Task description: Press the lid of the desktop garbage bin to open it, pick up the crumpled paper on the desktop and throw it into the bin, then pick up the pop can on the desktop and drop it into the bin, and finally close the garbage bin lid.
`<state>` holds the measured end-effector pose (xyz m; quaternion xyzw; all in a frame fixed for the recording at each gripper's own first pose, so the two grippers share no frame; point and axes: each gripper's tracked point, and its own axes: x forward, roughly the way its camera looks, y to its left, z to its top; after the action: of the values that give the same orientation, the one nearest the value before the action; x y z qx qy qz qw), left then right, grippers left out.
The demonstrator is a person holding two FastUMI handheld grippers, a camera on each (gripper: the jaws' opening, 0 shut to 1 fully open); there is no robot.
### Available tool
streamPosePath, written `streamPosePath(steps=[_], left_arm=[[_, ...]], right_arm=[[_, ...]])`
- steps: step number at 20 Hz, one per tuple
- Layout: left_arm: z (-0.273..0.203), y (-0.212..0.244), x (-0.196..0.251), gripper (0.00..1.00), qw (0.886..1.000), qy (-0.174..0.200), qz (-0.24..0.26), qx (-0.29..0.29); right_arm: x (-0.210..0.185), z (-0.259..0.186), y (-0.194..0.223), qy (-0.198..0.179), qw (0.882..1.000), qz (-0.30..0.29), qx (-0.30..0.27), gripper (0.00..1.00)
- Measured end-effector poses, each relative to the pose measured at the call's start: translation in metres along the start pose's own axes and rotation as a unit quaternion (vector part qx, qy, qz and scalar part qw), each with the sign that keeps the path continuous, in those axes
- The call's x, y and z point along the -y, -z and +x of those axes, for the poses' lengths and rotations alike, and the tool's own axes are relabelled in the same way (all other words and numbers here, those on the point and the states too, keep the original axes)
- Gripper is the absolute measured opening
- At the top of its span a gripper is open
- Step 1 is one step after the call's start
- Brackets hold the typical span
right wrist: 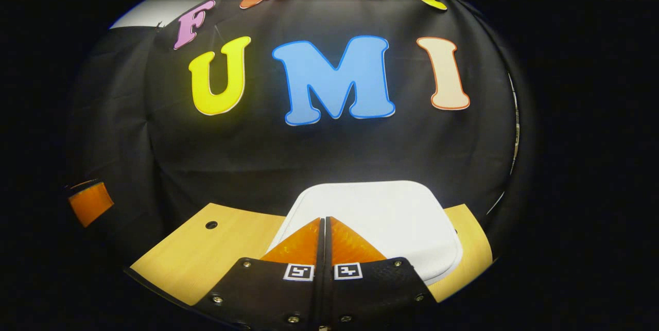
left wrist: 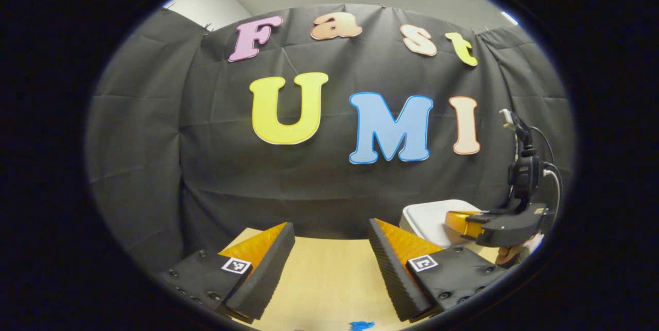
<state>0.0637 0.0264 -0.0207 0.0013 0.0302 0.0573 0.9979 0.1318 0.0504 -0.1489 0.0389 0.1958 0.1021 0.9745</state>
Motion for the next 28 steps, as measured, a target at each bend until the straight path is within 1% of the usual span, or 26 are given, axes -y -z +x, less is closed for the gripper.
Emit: streamPosePath(steps=[6,8,11,12,13,15,18,20,24,28], left_arm=[[0.003,0.005,-0.008,0.95,1.0,-0.011,-0.005,-0.004],[0.003,0.006,-0.007,0.95,1.0,-0.011,-0.011,-0.005],[0.002,0.007,-0.004,0.95,1.0,-0.009,-0.014,-0.007],[0.003,0.007,-0.004,0.95,1.0,-0.008,-0.014,-0.007],[0.004,0.008,-0.005,0.95,1.0,-0.008,-0.013,-0.007],[0.003,0.007,-0.006,0.95,1.0,-0.01,-0.013,-0.007],[0.002,0.008,-0.011,0.95,1.0,-0.014,-0.013,-0.007],[0.001,0.008,-0.015,0.95,1.0,-0.019,-0.014,-0.006],[-0.001,0.011,-0.025,0.95,0.999,-0.028,-0.021,-0.008],[-0.001,0.016,-0.026,0.95,0.999,-0.03,-0.028,-0.012]], right_arm=[[-0.003,0.004,0.001,0.002,1.0,-0.006,0.003,0.0],[-0.003,0.003,0.002,0.001,1.0,0.008,0.008,0.01],[-0.003,0.0,0.001,-0.003,0.999,0.047,0.018,0.01],[-0.004,0.001,0.001,-0.004,0.999,0.049,0.02,0.01],[-0.004,0.002,0.0,-0.001,0.999,0.043,0.022,0.01],[-0.005,0.001,0.0,0.013,0.999,0.01,0.029,0.01],[-0.005,0.002,0.001,0.05,0.997,-0.045,0.041,0.01],[-0.004,0.002,0.002,0.069,0.995,-0.057,0.045,0.01],[-0.004,0.003,0.003,0.065,0.996,-0.047,0.046,0.01],[-0.004,0.003,0.005,0.061,0.996,-0.051,0.044,0.01]])
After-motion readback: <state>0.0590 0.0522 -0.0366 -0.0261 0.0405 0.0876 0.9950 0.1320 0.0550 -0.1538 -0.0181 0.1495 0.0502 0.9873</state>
